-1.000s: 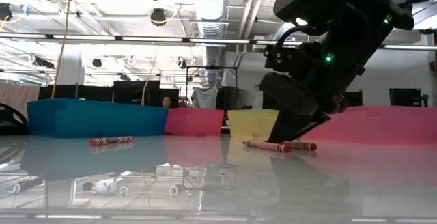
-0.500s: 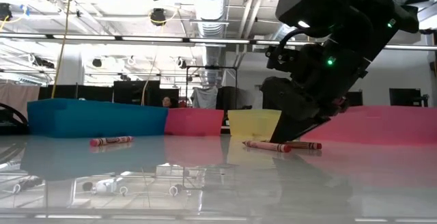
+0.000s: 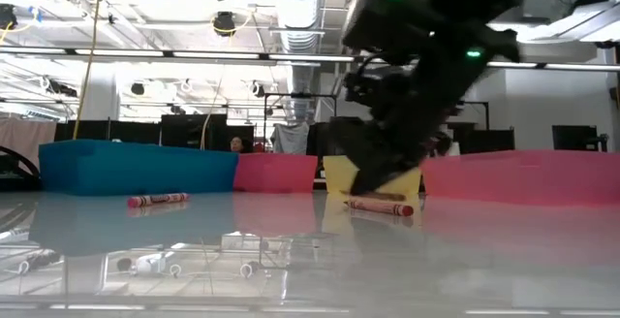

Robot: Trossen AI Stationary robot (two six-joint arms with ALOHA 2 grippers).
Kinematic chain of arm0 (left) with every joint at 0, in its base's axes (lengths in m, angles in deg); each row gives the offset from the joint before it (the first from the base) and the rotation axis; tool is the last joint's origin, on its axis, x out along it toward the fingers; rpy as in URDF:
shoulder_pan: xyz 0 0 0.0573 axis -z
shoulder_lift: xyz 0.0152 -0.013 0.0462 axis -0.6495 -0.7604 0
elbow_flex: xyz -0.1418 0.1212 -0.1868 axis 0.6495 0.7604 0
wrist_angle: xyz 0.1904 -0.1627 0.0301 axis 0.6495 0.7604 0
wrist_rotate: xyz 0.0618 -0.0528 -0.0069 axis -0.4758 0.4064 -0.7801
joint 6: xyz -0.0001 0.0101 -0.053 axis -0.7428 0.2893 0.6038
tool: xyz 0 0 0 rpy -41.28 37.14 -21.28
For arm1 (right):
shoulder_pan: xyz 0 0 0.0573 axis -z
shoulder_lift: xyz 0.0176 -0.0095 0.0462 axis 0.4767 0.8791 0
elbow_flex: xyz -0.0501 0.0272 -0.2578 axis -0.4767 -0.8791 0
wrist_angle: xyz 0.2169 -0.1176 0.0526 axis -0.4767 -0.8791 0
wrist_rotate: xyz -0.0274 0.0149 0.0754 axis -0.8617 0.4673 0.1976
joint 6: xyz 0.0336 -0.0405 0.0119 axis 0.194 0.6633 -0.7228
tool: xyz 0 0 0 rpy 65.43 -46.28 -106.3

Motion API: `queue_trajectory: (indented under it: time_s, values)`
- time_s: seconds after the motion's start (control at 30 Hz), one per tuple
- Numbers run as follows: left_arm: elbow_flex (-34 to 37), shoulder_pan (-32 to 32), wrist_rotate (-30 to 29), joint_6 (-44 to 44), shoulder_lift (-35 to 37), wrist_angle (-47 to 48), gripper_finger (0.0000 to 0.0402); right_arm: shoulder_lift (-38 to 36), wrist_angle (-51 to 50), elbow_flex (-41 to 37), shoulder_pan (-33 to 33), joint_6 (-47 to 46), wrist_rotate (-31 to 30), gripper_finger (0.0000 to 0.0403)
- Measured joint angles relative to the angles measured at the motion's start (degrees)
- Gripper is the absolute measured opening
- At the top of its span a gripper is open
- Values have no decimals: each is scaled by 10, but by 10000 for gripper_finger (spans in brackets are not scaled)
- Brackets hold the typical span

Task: Sort crayons
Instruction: Put the red crayon into the yellow bin

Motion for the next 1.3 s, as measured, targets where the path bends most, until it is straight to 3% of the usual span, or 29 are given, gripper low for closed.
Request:
queue_trajectory:
  time_s: [0.13, 0.5, 0.8, 0.97, 1.13, 1.3]
  values:
    - [0, 0, -23, 0, 8, 23, 123, 0, 2, 33, 38, 67, 6, 4]
    - [0, 0, -28, -4, 8, 58, 123, -22, -11, 119, 176, 222, 99, 4]
    - [0, 0, -28, -32, 8, 61, 123, -144, -78, 114, 288, 279, 127, 4]
    - [0, 0, -41, -30, 8, 67, 123, -196, -60, 85, 349, 309, 189, 4]
    - [0, 0, -43, -23, 8, 69, 123, -198, -28, 52, 397, 361, 289, 4]
    - [0, 0, -43, -6, 8, 71, 123, -164, -18, 42, 420, 397, 305, 4]
